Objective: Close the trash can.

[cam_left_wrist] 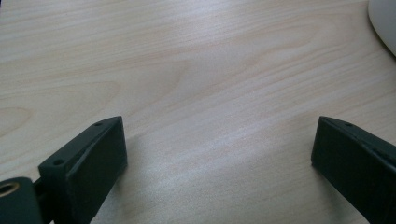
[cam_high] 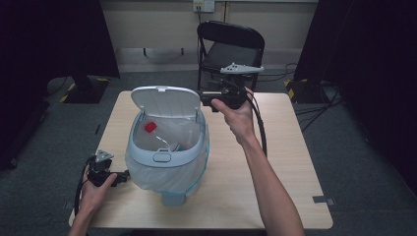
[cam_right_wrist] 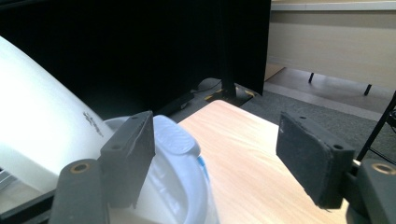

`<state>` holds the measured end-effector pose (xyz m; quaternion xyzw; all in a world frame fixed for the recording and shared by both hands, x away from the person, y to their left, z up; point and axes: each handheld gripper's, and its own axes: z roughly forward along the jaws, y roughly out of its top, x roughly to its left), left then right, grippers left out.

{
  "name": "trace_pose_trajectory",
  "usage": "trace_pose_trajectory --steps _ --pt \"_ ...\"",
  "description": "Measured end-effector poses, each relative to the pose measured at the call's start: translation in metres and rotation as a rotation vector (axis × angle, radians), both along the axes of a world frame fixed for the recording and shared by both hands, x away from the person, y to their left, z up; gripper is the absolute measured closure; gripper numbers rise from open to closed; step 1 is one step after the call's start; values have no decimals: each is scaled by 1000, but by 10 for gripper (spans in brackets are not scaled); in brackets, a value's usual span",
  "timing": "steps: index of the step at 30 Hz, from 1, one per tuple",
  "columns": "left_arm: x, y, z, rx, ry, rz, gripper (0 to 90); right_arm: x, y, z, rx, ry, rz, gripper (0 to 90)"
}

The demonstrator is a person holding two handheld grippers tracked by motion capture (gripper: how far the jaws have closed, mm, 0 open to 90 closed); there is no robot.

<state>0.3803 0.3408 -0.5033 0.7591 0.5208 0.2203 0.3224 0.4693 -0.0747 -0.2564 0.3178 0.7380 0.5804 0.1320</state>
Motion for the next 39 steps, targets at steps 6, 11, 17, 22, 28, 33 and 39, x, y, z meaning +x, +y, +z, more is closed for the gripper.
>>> trace_pose_trajectory --steps 6,11,17,22,28,33,39 --pt "0 0 0 -1 0 0 29 -7 0 -2 -11 0 22 274" --pt "0 0 0 0 0 0 29 -14 1 -3 -32 -4 37 278" --pt "0 0 0 0 0 0 29 -25 3 -6 -32 0 79 283" --pt "0 0 0 0 0 1 30 -37 9 -11 -46 -2 126 283" --pt "0 0 0 0 0 1 30 -47 14 -16 -51 13 163 282" --pt "0 0 0 0 0 1 30 -54 22 -21 -81 36 180 266" --pt "0 0 0 0 0 1 30 -72 37 -21 -151 -26 159 264"
